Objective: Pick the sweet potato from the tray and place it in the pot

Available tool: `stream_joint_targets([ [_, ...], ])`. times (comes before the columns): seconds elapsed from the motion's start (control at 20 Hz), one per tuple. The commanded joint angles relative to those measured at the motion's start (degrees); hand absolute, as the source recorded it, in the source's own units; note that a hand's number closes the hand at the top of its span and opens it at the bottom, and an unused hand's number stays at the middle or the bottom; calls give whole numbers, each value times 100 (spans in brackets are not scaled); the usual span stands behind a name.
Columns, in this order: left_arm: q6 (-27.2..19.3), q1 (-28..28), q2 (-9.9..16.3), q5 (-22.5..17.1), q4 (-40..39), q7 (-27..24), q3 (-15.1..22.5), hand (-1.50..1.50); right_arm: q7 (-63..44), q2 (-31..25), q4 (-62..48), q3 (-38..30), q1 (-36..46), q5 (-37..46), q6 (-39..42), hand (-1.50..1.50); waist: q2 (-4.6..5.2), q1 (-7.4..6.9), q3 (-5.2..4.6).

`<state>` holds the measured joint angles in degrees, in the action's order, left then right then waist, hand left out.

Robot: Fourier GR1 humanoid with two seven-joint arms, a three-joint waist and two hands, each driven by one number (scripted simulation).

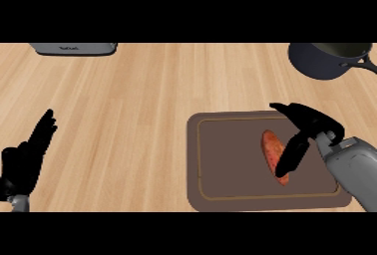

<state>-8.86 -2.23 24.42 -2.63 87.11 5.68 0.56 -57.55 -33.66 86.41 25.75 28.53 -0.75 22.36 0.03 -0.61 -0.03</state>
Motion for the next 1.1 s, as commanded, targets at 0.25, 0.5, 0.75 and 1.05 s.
stream_joint_targets([
  [0.25,24,70,-141,197,284,316,-44,0,-434,396,-528,60,-56,447,289,-150,-6,34,3],
  [0.5,267,167,-142,221,-176,-19,-273,0,-238,754,-851,22,-32,913,177,-150,3,31,2],
  [0.75,275,253,-198,252,398,610,-278,0,453,427,-685,-39,-781,1216,292,-150,-8,66,5],
  [1.05,330,417,-419,487,-491,-148,-392,0,853,917,-1195,2,-274,1540,635,150,10,51,2],
])
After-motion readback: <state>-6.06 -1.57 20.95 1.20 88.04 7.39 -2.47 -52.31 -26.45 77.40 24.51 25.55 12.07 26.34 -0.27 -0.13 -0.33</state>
